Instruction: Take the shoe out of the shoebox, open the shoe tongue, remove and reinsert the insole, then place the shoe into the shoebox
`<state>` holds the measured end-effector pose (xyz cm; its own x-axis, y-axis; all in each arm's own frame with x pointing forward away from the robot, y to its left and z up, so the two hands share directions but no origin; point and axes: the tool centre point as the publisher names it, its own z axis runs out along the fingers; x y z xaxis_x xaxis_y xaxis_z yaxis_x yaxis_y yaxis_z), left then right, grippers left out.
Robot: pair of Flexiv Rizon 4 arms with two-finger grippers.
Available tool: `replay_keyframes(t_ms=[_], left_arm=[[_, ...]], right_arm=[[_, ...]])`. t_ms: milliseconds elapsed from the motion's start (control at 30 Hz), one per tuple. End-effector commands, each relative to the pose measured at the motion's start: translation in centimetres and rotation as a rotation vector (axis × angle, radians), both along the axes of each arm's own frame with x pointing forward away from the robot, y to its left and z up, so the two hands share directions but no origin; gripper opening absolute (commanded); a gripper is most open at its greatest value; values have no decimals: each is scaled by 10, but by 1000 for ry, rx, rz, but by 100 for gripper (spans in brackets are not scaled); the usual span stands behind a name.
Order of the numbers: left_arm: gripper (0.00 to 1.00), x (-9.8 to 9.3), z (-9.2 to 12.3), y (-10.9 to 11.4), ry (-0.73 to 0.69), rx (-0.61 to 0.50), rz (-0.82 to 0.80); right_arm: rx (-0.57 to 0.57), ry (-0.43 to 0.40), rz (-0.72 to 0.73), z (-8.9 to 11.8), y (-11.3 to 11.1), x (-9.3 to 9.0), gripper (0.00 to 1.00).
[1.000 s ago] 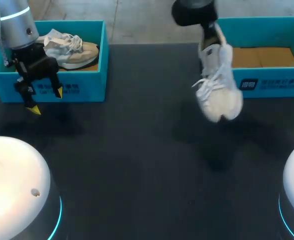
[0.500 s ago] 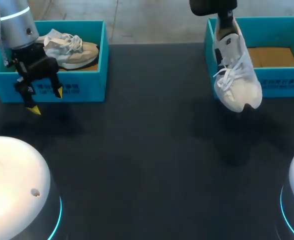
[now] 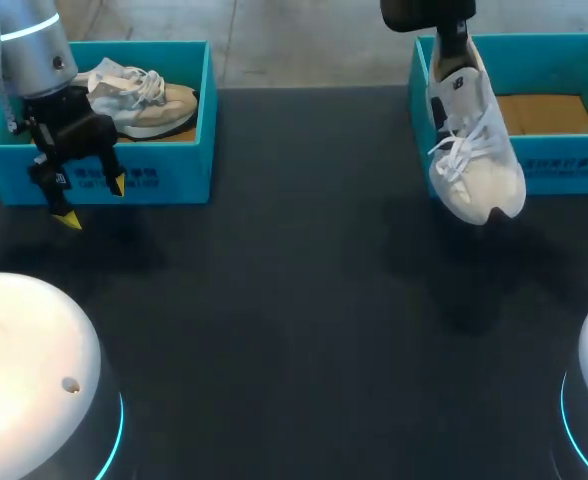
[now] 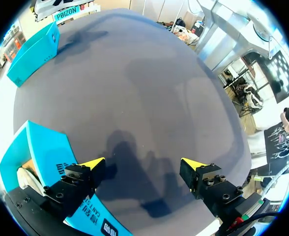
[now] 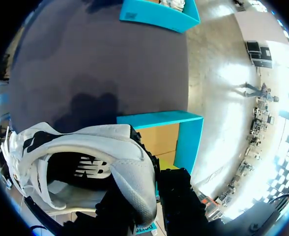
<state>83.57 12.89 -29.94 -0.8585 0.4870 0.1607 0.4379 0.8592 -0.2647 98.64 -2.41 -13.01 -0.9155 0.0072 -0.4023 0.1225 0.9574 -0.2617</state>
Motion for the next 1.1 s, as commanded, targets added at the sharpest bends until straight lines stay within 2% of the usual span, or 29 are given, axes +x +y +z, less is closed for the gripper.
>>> replay_keyframes(t_ms=[33,200,333,467,833,1100], left_arm=[[100,0,1,0,-1,3,0],[100,0,1,0,-1,3,0],[100,0,1,0,-1,3,0],[100,0,1,0,-1,3,0],[100,0,1,0,-1,3,0],[100,0,1,0,-1,3,0]], right_arm=[[3,0,3,1,-1,-1,0],[3,0,3,1,-1,-1,0],[-32,-2,4,3,-17,23,0],[-14,-14,35,7,-37,45,0],[24,19,79,0,-113,116,0],[22,27,112,-9,-148,150,0]])
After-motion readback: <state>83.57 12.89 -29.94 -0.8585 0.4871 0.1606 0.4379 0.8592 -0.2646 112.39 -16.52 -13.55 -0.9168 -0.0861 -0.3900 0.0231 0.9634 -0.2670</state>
